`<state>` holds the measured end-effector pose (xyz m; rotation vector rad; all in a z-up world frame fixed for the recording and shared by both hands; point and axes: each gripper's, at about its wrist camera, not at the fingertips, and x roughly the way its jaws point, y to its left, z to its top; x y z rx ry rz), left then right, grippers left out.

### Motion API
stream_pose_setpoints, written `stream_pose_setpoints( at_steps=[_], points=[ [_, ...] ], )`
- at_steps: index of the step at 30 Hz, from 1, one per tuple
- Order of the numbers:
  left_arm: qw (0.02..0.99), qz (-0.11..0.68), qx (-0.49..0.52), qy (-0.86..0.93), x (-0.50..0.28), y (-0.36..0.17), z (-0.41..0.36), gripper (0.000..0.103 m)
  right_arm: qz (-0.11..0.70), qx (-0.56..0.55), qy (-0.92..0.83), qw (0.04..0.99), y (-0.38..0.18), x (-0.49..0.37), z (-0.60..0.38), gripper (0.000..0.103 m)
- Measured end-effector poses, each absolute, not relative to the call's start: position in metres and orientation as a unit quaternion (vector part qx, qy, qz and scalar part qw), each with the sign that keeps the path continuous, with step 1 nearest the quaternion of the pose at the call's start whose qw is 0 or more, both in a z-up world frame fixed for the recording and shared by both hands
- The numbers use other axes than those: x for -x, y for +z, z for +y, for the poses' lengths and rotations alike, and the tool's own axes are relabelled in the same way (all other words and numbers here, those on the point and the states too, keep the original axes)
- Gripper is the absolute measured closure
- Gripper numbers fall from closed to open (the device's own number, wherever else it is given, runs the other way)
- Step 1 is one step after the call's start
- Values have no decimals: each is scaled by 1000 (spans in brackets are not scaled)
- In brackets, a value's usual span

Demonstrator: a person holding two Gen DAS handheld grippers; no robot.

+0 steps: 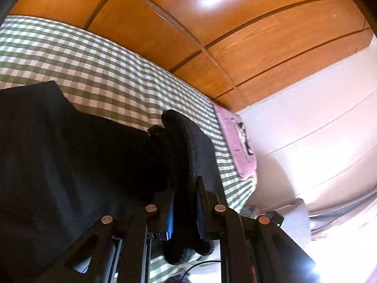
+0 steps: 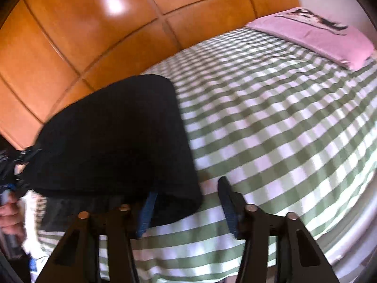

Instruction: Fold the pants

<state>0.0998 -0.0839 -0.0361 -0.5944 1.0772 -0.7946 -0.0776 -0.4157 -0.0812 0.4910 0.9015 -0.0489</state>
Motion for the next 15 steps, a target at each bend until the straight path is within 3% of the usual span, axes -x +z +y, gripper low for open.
stream_pose_setpoints(
  at_steps=[1, 6, 15],
  points=[
    [748, 499, 265, -350, -99, -42, -82, 89, 437, -223, -33, 871, -85, 78, -415, 66],
    [746, 563, 216, -281, -95, -106, -77, 89, 442, -189, -28, 876, -96, 82, -410, 66],
    [787, 521, 158, -290, -82, -98, -86, 88, 492, -147, 51, 857, -60, 82, -437, 45]
  ],
)
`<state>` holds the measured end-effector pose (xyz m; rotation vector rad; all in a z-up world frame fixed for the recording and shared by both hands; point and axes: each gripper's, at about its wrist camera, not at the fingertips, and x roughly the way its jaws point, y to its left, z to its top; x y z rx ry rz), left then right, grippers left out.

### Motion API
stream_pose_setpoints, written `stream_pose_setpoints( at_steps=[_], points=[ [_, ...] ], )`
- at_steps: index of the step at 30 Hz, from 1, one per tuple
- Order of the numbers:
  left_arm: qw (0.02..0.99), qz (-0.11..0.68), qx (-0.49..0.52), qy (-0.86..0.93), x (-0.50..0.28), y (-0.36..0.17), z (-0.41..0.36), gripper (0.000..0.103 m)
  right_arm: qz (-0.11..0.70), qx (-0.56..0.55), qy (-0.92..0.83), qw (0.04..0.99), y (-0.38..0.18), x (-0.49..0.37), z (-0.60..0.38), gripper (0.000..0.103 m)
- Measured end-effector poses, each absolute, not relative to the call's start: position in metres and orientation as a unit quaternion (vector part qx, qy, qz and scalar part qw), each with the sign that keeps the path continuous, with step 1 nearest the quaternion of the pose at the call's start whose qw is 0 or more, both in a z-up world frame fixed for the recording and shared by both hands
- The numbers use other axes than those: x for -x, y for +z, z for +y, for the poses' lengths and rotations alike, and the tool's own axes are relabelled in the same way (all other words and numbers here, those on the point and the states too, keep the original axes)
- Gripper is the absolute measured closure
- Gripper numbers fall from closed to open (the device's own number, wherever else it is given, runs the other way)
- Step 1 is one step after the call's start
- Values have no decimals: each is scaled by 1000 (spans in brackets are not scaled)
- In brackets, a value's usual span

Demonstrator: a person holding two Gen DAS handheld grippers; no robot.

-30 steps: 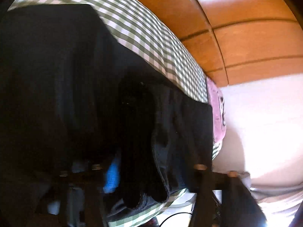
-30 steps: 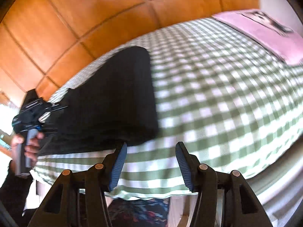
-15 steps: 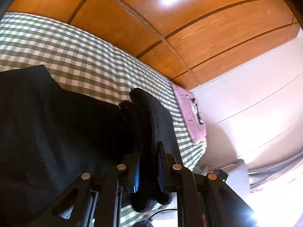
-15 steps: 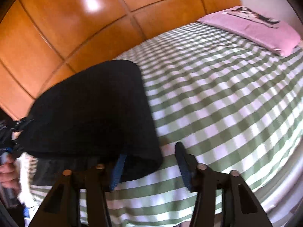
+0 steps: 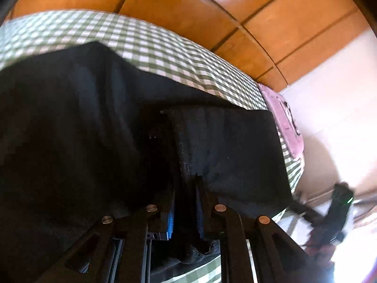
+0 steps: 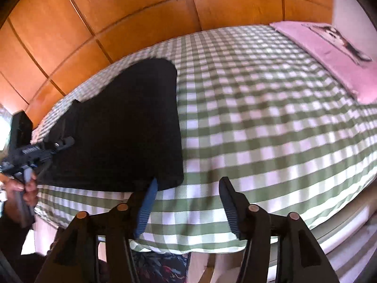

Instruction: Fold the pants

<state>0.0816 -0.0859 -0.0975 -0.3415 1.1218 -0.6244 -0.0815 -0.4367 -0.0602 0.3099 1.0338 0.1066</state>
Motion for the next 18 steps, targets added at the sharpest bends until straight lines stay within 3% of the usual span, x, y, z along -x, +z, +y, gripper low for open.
stream_pose_setpoints(
  at_steps=[4, 13, 15, 18],
  points=[
    [806, 501, 128, -288, -76, -88, -87, 88, 458, -214, 61, 860, -45, 58, -454, 32],
    [849, 442, 64, -281, -56, -69, -99, 88, 484, -296, 69, 820, -75, -69, -442, 32],
    [860, 422, 60, -280, -50, -64, -98, 88, 496, -282, 69, 818, -78, -87, -435, 56],
    [866, 423, 41, -261, -48, -69, -98, 88, 488, -232, 50, 840, -71, -85, -421, 63]
  ],
)
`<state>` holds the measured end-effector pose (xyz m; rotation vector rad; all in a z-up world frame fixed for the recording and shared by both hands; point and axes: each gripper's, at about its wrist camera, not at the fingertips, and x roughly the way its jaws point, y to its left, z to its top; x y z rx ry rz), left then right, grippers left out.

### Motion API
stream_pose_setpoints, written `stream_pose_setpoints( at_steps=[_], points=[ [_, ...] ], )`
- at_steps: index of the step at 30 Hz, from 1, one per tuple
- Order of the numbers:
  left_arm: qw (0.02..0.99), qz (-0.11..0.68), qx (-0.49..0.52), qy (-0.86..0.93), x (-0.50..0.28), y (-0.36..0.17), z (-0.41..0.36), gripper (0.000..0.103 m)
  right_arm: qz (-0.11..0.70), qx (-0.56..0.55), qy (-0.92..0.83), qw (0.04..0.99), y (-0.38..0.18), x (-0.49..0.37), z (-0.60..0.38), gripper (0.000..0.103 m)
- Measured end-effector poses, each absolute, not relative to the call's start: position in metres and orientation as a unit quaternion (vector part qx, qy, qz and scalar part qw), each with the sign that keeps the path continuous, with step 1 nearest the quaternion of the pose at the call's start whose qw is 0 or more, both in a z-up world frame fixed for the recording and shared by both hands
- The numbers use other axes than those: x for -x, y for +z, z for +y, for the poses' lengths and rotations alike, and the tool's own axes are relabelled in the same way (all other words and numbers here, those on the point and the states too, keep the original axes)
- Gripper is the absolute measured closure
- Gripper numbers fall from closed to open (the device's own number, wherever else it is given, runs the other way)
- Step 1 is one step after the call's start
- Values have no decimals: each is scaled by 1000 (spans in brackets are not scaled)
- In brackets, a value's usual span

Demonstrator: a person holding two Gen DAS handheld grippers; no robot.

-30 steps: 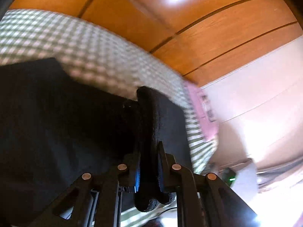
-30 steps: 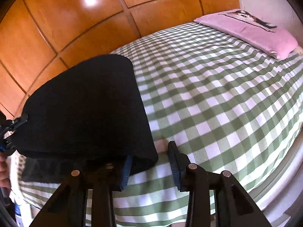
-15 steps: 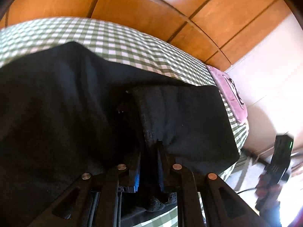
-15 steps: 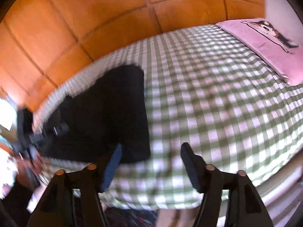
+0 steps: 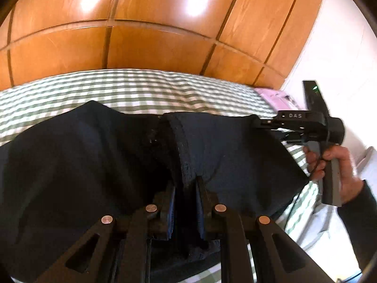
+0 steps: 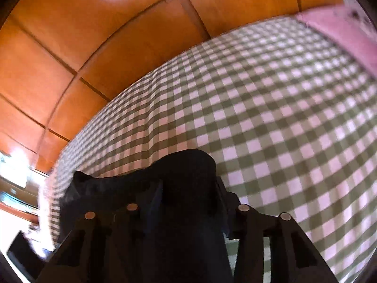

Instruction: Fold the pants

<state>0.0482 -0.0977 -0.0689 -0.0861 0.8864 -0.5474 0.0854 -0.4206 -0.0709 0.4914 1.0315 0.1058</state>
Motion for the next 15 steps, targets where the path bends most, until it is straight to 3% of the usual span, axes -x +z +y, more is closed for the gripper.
stream_pose_setpoints(
  at_steps=[2, 8, 15],
  points=[
    [856, 452, 42, -247, -54, -86, -101, 88, 485, -178, 29, 856, -79, -81, -410, 62],
    [847, 469, 89, -232, -64, -88, -92, 76, 471, -165, 16, 866, -82, -77, -402, 55],
    [865, 452, 65, -208, -52, -74, -91, 75, 452, -124, 3, 883, -56, -63, -395, 47]
  ],
)
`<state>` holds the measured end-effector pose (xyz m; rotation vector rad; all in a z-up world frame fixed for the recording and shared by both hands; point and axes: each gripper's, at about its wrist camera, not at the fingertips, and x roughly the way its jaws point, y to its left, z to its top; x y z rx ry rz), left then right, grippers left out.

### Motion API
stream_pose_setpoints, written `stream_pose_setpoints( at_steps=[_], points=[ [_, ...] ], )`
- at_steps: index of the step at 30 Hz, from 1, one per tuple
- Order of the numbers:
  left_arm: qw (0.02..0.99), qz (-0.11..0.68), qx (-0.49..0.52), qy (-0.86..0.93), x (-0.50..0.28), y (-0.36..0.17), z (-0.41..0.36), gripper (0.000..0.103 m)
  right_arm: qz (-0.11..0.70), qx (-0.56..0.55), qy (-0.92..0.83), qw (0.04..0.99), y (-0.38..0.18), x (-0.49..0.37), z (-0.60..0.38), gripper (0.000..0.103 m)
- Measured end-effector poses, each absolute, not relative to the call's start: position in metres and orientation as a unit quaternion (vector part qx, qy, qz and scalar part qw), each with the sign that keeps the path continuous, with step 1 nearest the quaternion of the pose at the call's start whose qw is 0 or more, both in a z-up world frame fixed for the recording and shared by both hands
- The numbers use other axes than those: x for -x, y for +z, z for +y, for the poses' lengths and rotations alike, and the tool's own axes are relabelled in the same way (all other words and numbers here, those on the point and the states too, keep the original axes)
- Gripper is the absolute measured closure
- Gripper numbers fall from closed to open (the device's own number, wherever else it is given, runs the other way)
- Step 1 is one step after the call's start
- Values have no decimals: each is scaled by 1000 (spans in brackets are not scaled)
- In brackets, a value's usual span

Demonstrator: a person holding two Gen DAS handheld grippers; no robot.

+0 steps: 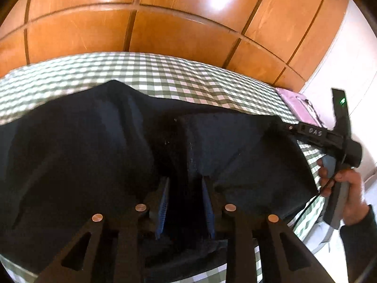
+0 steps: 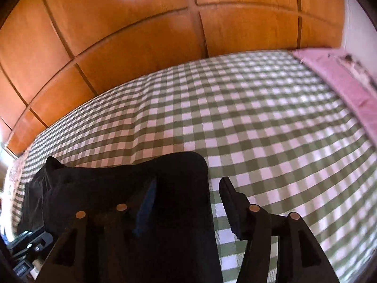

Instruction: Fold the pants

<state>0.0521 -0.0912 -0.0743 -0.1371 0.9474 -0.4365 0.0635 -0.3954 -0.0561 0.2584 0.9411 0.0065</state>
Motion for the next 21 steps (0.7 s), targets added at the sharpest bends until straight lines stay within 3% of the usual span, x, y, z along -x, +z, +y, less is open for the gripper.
stream_pose_setpoints(
  at_steps=[7, 13, 17, 21],
  points=[
    [873, 444, 64, -194, -47, -67, -88, 74, 410, -81, 11, 908, -22, -43, -370, 46],
    [875, 444, 64, -181, -46, -66, -81, 74, 421, -76, 91, 899, -20, -37, -327, 46],
    [876, 445, 67, -173, -43, -67, -73, 74, 443, -74, 157, 879, -27, -40, -294, 60],
    [877, 446, 72, -165, -42, -68, -66, 74, 462, -47, 205, 861, -37, -45, -258, 61]
  ],
)
